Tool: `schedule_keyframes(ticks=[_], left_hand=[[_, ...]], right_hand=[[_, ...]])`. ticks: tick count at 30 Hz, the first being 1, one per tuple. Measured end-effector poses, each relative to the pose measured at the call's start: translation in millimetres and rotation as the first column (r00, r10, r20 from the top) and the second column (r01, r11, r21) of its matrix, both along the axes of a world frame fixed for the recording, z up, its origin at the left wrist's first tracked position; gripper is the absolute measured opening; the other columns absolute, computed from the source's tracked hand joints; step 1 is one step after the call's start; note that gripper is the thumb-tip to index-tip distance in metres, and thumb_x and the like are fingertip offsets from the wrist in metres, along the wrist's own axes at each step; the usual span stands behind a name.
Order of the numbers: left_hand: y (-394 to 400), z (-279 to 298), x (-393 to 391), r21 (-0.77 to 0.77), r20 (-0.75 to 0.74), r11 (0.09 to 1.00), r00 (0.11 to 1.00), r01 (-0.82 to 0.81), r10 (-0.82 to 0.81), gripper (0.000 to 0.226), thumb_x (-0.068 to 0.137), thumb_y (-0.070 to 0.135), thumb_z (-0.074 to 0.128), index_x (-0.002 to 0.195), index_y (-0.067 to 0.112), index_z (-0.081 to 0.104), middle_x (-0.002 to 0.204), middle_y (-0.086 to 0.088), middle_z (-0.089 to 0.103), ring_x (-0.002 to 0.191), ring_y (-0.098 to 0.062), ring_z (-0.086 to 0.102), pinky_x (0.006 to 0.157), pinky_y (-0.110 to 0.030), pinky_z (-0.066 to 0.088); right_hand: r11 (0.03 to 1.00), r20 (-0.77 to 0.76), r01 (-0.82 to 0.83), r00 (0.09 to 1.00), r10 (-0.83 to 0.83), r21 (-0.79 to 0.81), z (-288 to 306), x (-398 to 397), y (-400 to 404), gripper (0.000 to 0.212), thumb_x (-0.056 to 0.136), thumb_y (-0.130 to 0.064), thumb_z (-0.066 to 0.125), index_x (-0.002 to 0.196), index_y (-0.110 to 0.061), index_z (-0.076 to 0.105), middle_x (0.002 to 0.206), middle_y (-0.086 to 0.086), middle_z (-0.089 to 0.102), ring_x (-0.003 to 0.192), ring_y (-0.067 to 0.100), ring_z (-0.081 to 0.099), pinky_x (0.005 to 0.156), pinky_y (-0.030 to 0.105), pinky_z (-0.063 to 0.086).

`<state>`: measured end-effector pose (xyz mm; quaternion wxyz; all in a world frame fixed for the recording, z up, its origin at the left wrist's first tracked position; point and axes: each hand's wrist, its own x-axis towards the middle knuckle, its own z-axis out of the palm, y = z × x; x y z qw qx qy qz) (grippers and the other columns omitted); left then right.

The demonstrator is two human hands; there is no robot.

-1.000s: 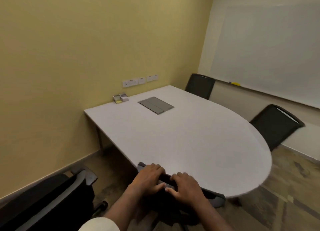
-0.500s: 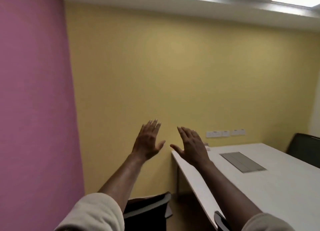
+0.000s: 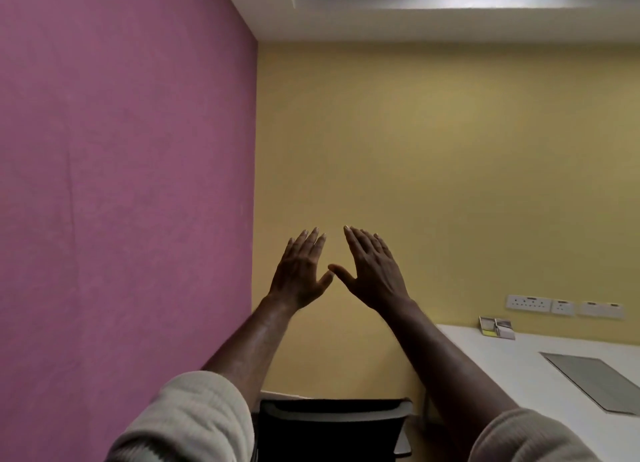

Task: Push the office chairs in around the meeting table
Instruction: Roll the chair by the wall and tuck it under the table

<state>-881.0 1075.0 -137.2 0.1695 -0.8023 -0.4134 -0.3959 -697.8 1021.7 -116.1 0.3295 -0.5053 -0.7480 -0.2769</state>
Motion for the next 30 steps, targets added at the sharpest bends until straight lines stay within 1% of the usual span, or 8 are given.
schedule_keyframes(ticks=[7, 10, 14, 18, 23, 25, 28, 30], left_hand=[[14.1, -88.8, 5.4, -0.199, -0.044, 0.980, 0.999, -0.018, 0.009, 0.080, 0.096, 0.049, 0.056, 0.158, 0.013, 0.022, 0.167, -0.010, 0.020, 0.153, -0.026, 0.014, 0.124, -0.044, 0.011], [20.9, -143.8, 10.6, -0.315, -0.083, 0.949, 0.997, -0.018, -0.009, 0.080, 0.095, 0.050, 0.057, 0.157, 0.012, 0.025, 0.165, -0.009, 0.025, 0.152, -0.026, 0.019, 0.123, -0.044, 0.014], [25.0, -222.6, 16.7, -0.508, -0.111, 0.861, 0.992, -0.011, -0.053, 0.079, 0.092, 0.053, 0.060, 0.155, 0.013, 0.033, 0.161, -0.009, 0.035, 0.147, -0.027, 0.031, 0.120, -0.039, 0.022], [20.1, -289.2, 12.2, -0.684, -0.240, 0.726, 0.961, -0.069, -0.135, 0.081, 0.088, 0.060, 0.062, 0.151, 0.016, 0.040, 0.151, -0.007, 0.049, 0.137, -0.025, 0.044, 0.114, -0.037, 0.032], [35.3, -324.5, 3.8, -0.698, -0.333, 0.707, 0.926, -0.115, -0.179, 0.077, 0.088, 0.056, 0.061, 0.152, 0.019, 0.037, 0.146, -0.004, 0.050, 0.133, -0.025, 0.046, 0.117, -0.041, 0.027], [45.9, -323.1, 1.8, -0.712, -0.321, 0.694, 0.928, -0.105, -0.189, 0.067, 0.088, 0.053, 0.062, 0.145, 0.021, 0.045, 0.137, -0.003, 0.058, 0.125, -0.025, 0.052, 0.110, -0.040, 0.035], [62.1, -320.2, 1.5, -0.717, -0.339, 0.688, 0.918, -0.112, -0.204, 0.046, 0.087, 0.052, 0.061, 0.120, 0.020, 0.059, 0.116, -0.003, 0.067, 0.109, -0.026, 0.061, 0.093, -0.040, 0.044], [71.0, -322.6, 4.8, -0.722, -0.344, 0.682, 0.917, -0.119, -0.203, 0.036, 0.086, 0.051, 0.060, 0.106, 0.020, 0.064, 0.103, -0.003, 0.070, 0.098, -0.027, 0.065, 0.085, -0.039, 0.048]], right_hand=[[0.971, -0.019, 0.040, 0.999, -0.045, -0.235, -100.2, 11.3, 28.8, 0.086, 0.097, -0.068, 0.037, 0.160, -0.015, 0.016, 0.165, 0.009, 0.029, 0.152, 0.025, 0.025, 0.126, 0.041, 0.014], [0.928, -0.011, 0.061, 0.997, -0.070, -0.369, -155.0, 21.6, 35.4, 0.085, 0.097, -0.068, 0.039, 0.160, -0.015, 0.017, 0.163, 0.010, 0.033, 0.149, 0.028, 0.030, 0.124, 0.041, 0.019], [0.818, 0.019, 0.077, 0.997, -0.080, -0.570, -224.9, 31.2, 43.3, 0.081, 0.097, -0.065, 0.047, 0.157, -0.013, 0.029, 0.155, 0.011, 0.044, 0.139, 0.033, 0.042, 0.117, 0.042, 0.029], [0.689, 0.052, 0.082, 0.997, -0.064, -0.720, -277.7, 30.5, 46.9, 0.069, 0.093, -0.063, 0.054, 0.144, -0.016, 0.047, 0.139, 0.008, 0.058, 0.127, 0.030, 0.054, 0.104, 0.041, 0.041], [0.574, 0.144, 0.141, 0.989, -0.041, -0.807, -317.3, 17.7, 66.6, 0.057, 0.088, -0.061, 0.061, 0.125, -0.018, 0.057, 0.124, 0.006, 0.063, 0.118, 0.027, 0.056, 0.096, 0.041, 0.046], [0.544, 0.189, 0.185, 0.981, -0.049, -0.819, -322.5, 14.3, 75.8, 0.050, 0.087, -0.059, 0.063, 0.115, -0.019, 0.058, 0.118, 0.005, 0.065, 0.114, 0.027, 0.057, 0.093, 0.041, 0.047], [0.496, 0.239, 0.253, 0.967, -0.092, -0.831, -325.2, 17.8, 91.7, 0.042, 0.085, -0.055, 0.064, 0.107, -0.019, 0.064, 0.112, 0.005, 0.067, 0.111, 0.027, 0.058, 0.092, 0.041, 0.046], [0.448, 0.264, 0.298, 0.955, -0.138, -0.843, -325.4, 23.7, 100.3, 0.029, 0.085, -0.045, 0.062, 0.100, -0.020, 0.069, 0.103, 0.004, 0.070, 0.102, 0.027, 0.064, 0.086, 0.040, 0.051]])
